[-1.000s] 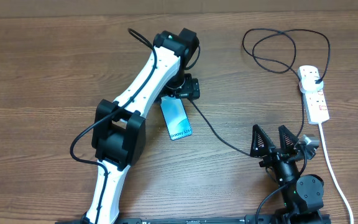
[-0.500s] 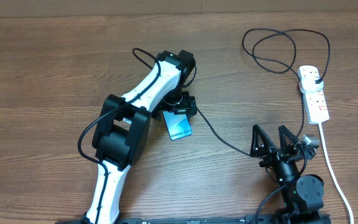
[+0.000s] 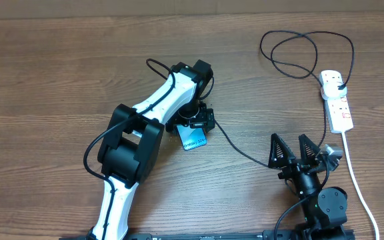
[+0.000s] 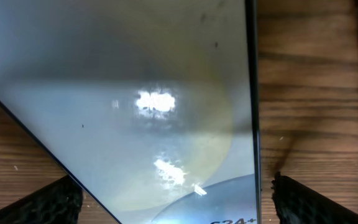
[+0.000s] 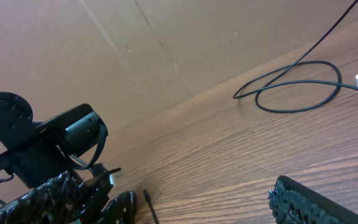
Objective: Plug charger to phone and switch on socket
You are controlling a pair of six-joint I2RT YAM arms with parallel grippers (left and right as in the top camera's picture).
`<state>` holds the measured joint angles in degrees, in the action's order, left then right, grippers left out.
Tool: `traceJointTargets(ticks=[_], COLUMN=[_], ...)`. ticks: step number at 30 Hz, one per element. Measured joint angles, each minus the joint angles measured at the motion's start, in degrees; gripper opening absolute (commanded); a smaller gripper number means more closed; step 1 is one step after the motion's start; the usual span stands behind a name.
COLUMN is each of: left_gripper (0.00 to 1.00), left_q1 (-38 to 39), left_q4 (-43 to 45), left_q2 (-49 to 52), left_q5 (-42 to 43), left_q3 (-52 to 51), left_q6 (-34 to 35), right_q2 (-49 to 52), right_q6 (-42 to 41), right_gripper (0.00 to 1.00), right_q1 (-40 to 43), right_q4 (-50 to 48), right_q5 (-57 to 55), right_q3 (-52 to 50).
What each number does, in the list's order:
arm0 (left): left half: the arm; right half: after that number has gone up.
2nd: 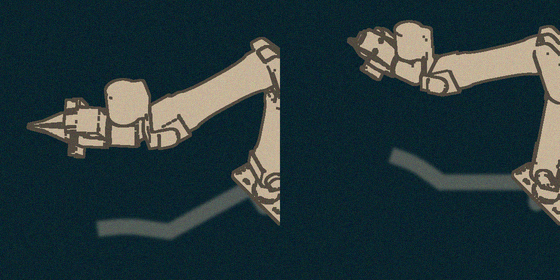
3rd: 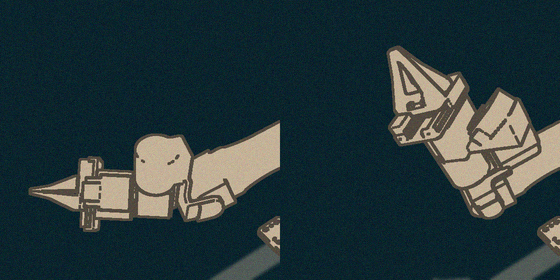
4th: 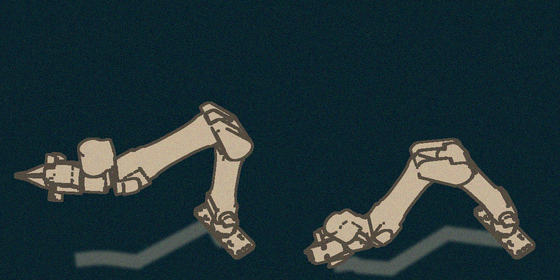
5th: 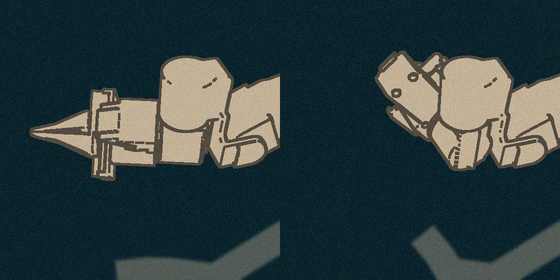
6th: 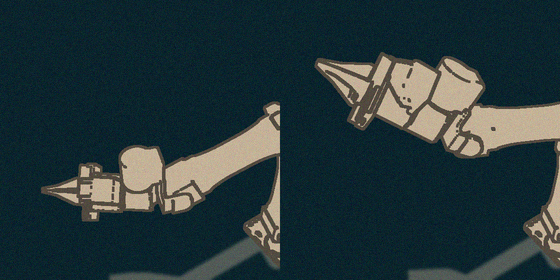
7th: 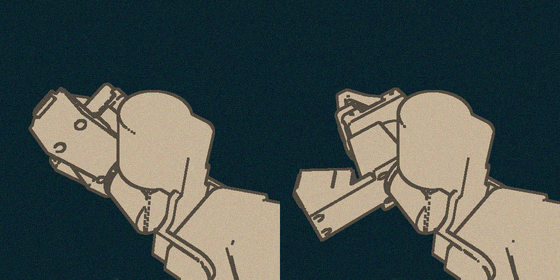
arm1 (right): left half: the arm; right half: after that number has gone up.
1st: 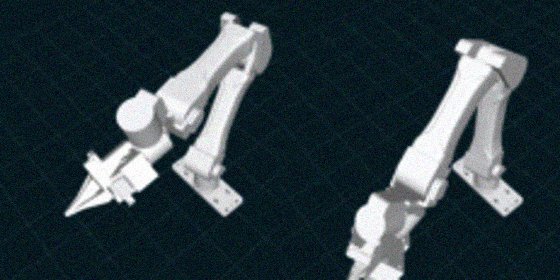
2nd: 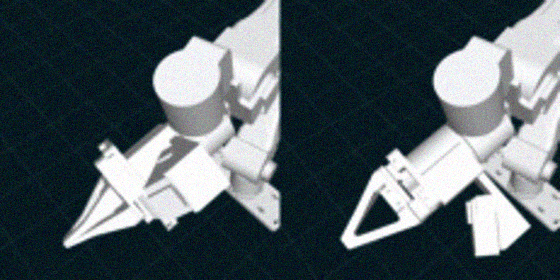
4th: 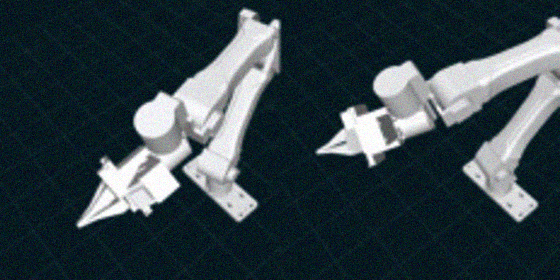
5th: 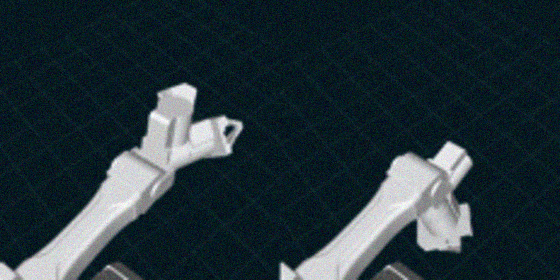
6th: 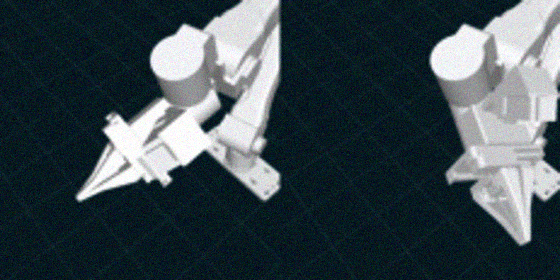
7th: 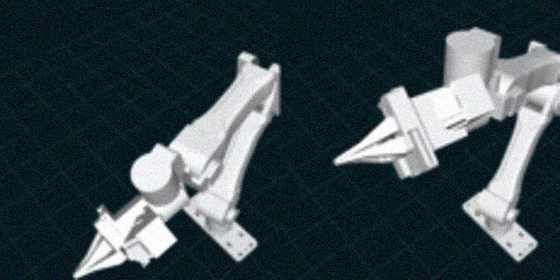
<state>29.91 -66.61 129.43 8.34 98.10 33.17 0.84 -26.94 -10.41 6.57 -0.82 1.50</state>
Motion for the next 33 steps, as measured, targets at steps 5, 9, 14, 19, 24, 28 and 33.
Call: traceJointTargets(ticks=[5,9,14,19,24,28,33], left_gripper=[0.84,0.84,0.84,0.85,0.86,0.86,0.87], left_q1=[0.0,-0.02,-0.46,-1.33,-1.57,-1.51,-0.68], left_q4=[0.0,0.02,0.02,0.24,0.44,0.59,1.97], left_q2=[-0.11,-0.15,-0.15,-0.15,-0.15,-0.15,-0.2], left_q5=[0.04,0.0,0.68,1.97,2.38,1.9,-2.08], left_q3=[-0.31,-0.33,-0.37,-0.42,-0.42,-0.42,-0.42], left_q6=[1.07,2.43,4.96,6.56,7.21,7.65,8.7], right_q2=[0.0,0.0,0.0,0.0,0.0,0.0,0.0], right_q6=[0.0,0.0,0.0,-0.02,0.0,-0.02,0.02], right_gripper=[1.0,1.0,1.0,1.0,1.0,1.0,1.0], right_q1=[0.0,0.0,0.0,0.0,0.0,0.0,0.0], right_q4=[0.0,-0.02,0.0,-0.02,0.02,0.0,0.0], right_q5=[0.0,0.0,-0.02,0.0,0.0,0.0,0.0], right_q3=[0.0,0.0,0.0,0.0,0.0,0.0,0.0])
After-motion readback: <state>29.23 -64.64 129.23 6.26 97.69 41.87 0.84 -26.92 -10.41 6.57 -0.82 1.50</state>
